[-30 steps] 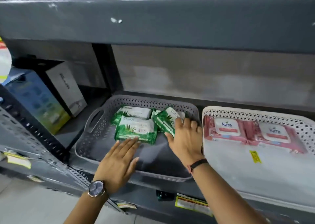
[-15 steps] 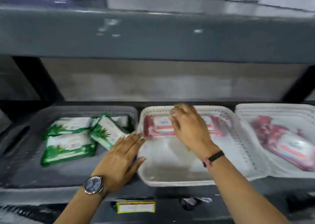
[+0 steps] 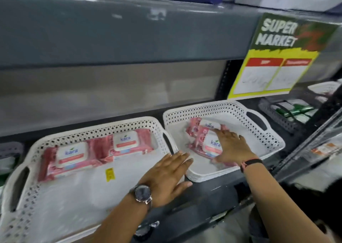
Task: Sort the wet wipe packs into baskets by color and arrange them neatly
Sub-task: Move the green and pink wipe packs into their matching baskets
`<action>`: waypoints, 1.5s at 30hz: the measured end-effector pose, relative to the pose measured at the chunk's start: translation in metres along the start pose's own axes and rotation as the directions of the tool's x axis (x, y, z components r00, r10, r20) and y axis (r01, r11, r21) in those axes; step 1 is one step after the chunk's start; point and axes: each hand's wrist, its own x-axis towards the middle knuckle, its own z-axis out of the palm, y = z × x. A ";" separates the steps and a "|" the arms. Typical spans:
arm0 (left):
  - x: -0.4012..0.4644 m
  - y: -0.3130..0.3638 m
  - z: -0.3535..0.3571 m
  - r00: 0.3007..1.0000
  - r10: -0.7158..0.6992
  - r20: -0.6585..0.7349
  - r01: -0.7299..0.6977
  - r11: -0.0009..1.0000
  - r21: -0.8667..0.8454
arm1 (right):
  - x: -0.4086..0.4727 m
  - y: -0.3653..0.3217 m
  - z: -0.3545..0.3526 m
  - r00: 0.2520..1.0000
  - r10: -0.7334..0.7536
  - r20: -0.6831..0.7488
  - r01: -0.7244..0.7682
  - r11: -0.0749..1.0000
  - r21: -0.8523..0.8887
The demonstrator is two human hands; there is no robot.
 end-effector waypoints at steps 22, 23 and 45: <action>-0.183 -0.074 -0.046 0.896 -0.443 -0.017 0.441 0.896 -0.057 | -0.036 -0.195 -0.020 0.782 -0.401 -0.477 0.540 0.819 0.196; -0.194 -0.080 -0.046 0.881 -0.472 -0.025 0.471 0.881 -0.056 | -0.034 -0.213 -0.012 0.785 -0.450 -0.427 0.563 0.805 0.188; -0.124 -0.054 -0.042 0.945 -0.328 -0.019 0.326 0.944 -0.052 | 0.046 -0.073 -0.019 0.922 -0.075 -0.381 0.133 0.983 0.128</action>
